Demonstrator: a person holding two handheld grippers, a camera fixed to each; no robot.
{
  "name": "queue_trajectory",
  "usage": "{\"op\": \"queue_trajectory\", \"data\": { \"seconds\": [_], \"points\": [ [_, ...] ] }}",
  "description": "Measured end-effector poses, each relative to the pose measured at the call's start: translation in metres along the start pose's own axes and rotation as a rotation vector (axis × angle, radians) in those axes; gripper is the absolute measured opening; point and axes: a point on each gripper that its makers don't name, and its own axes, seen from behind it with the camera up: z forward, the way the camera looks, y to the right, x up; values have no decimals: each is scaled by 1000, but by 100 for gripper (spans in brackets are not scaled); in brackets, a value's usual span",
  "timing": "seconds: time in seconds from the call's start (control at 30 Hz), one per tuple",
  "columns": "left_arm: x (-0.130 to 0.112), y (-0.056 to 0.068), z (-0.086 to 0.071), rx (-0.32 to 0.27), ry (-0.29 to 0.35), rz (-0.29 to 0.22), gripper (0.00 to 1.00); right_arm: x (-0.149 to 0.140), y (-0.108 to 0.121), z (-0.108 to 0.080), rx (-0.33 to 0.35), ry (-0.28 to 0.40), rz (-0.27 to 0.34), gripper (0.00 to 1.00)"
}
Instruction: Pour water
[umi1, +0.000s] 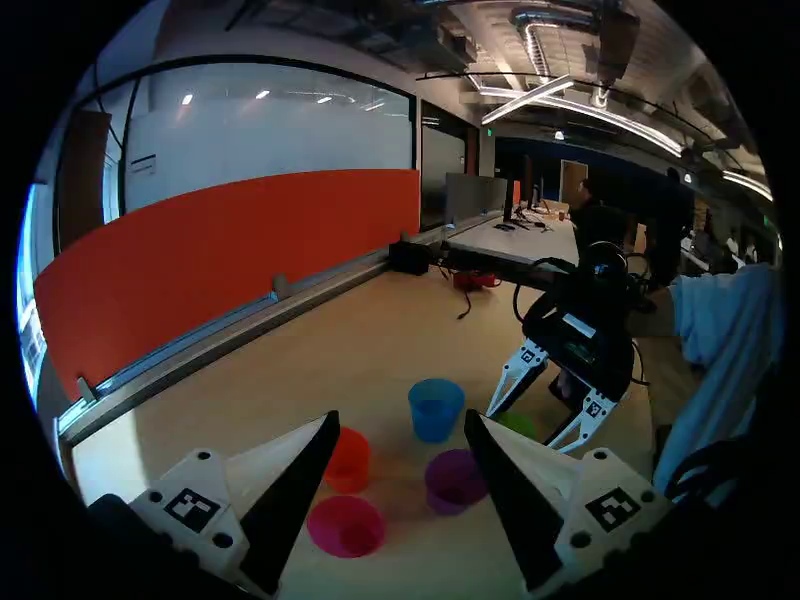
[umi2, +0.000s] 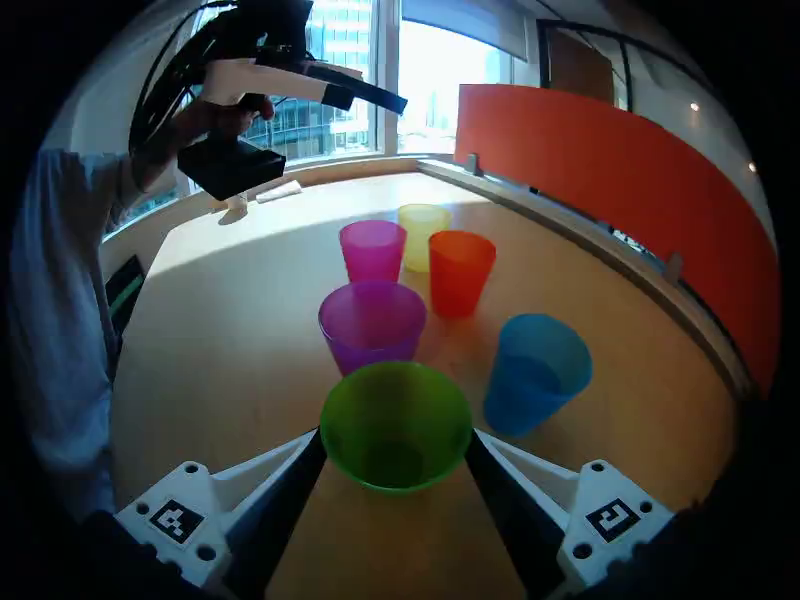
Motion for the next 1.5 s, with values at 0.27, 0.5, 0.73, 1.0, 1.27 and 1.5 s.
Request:
{"op": "queue_trajectory", "data": {
  "seconds": [0.27, 0.5, 0.73, 1.0, 1.27, 1.5],
  "points": [
    [-2, 2, 2, -9, -9, 7, 93, 1, 1, 4, 1, 3, -3, 100],
    [-4, 3, 3, -10, -21, 15, 93, 2, 2, 4, -1, 4, -4, 96],
    [-5, 4, 3, -9, -27, 16, 93, 5, 2, 1, 0, 16, 3, 91],
    [-8, 8, 5, -18, -36, 17, 93, 14, 5, -17, -16, 40, 7, 91],
    [-12, 15, 11, -30, -53, 31, 93, 28, 4, -43, -22, 75, 14, 91],
    [-16, 20, 17, -44, -64, 34, 93, 43, 4, -62, -27, 109, 22, 91]
  ]
}}
